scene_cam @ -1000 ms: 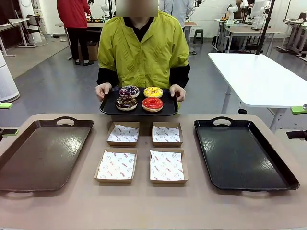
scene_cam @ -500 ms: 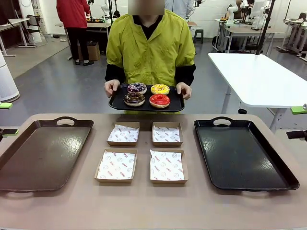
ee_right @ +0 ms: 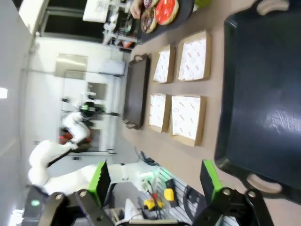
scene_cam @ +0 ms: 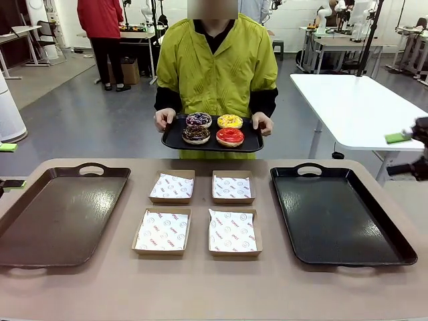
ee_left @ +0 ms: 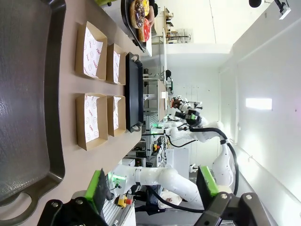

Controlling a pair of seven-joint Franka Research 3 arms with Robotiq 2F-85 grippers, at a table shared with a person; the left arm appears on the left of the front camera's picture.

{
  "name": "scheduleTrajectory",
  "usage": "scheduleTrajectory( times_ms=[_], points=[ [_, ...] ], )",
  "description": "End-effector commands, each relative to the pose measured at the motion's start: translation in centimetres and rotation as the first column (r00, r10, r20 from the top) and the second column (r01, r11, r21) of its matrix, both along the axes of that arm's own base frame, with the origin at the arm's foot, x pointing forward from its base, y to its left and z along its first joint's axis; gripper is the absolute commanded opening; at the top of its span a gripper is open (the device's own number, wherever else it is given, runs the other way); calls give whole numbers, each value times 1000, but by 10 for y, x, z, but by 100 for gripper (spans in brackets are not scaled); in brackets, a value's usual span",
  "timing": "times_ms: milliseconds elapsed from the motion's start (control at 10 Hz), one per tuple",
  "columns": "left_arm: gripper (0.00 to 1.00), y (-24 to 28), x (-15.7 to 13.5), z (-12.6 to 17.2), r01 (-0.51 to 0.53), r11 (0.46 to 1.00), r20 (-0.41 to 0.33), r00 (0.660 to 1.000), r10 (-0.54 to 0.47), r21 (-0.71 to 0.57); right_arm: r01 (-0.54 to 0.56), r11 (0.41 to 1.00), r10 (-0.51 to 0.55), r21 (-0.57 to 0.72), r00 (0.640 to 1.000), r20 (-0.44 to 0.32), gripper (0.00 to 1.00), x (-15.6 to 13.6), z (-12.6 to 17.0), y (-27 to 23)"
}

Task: Individually package the donuts and arrange them on the tray.
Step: Pick up one Paper togo box.

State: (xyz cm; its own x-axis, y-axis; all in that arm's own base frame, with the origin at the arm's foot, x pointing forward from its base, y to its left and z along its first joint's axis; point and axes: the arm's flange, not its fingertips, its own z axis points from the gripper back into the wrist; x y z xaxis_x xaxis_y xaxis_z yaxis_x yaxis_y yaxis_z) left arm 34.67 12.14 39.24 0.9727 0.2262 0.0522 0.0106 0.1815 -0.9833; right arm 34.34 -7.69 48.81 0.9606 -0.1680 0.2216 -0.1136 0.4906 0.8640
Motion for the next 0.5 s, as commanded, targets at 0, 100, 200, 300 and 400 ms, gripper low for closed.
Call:
scheduleTrajectory(
  times_ms=[0,100,200,300,400],
  points=[
    [100,0,1,1,-15,1000,13,1000,15,-12,-9,975,-5,-220,998,-63,100,44,37,54],
    [100,0,1,1,-15,1000,13,1000,15,-12,-27,951,-6,-307,994,-106,100,63,43,87],
    [100,0,1,1,-15,1000,13,1000,15,-12,-67,904,9,-423,991,-137,100,79,39,127],
    [100,0,1,1,-15,1000,13,1000,15,-12,-80,844,6,-530,990,-140,100,93,29,160],
    [100,0,1,1,-15,1000,13,1000,15,-12,-78,769,-20,-635,989,-146,100,105,17,189]
  ],
)
